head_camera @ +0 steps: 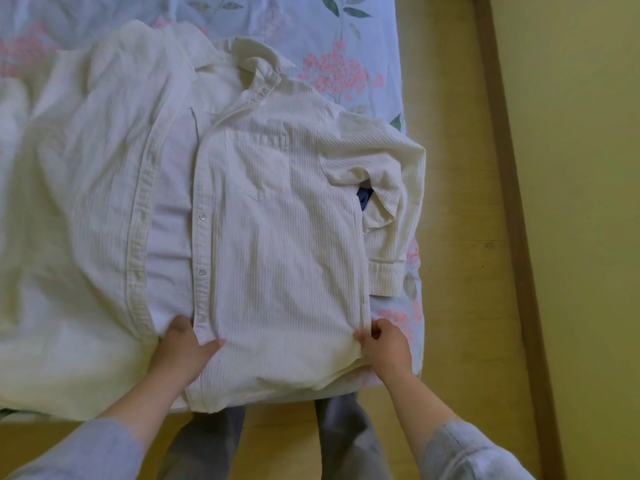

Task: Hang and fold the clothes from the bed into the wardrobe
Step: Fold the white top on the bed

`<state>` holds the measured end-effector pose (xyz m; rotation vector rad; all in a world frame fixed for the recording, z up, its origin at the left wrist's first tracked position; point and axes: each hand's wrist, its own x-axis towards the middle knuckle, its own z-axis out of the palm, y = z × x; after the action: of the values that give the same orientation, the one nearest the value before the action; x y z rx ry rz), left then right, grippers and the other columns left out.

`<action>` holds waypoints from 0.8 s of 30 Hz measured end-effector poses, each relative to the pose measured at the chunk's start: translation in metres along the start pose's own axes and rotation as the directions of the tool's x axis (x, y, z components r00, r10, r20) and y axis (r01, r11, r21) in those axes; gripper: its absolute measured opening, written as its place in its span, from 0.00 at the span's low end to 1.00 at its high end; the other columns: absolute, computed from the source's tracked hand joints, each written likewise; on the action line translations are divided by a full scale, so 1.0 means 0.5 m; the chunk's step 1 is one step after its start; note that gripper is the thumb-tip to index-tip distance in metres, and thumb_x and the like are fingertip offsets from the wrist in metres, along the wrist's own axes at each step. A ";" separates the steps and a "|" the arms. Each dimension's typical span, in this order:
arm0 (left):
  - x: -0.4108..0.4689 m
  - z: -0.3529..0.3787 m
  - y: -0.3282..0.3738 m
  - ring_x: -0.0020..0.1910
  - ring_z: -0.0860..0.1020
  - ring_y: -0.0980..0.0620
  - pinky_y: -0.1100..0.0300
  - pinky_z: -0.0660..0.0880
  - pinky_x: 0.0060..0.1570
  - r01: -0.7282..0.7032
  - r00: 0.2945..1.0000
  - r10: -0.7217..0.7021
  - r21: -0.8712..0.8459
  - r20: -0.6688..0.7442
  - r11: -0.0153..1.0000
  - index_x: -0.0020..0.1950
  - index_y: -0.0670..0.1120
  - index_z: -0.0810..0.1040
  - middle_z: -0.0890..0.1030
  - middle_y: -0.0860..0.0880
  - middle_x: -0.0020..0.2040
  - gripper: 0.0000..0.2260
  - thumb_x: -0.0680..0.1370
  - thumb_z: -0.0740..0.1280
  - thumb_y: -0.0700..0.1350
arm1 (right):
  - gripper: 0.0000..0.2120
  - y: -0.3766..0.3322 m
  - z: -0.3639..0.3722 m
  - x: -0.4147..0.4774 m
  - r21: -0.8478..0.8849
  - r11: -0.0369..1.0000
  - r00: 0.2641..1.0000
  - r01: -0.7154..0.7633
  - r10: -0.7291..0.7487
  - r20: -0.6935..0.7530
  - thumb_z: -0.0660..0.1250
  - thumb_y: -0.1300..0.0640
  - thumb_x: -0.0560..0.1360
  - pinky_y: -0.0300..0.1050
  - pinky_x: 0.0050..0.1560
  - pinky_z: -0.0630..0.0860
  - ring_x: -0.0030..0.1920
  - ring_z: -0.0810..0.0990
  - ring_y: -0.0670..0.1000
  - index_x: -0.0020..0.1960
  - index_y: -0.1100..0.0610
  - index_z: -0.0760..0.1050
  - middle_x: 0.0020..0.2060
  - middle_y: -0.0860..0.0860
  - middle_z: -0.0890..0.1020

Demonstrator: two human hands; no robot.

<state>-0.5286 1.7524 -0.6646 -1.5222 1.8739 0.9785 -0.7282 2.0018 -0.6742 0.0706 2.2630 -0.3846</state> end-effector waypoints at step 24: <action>0.099 -0.063 0.409 0.43 0.77 0.57 0.67 0.69 0.38 -0.491 0.871 0.481 -0.202 -0.098 0.847 0.54 0.51 0.75 0.76 0.53 0.49 0.06 0.78 0.67 0.46 | 0.34 -0.220 -0.247 0.213 0.325 0.945 0.966 0.047 0.040 -0.257 0.66 0.46 0.78 0.50 0.55 0.71 0.67 0.72 0.60 0.77 0.60 0.57 0.71 0.58 0.68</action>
<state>-0.7373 1.7192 -0.6425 -1.2025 2.3097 1.4300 -0.9083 1.9261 -0.6499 0.3065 2.4339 -0.7942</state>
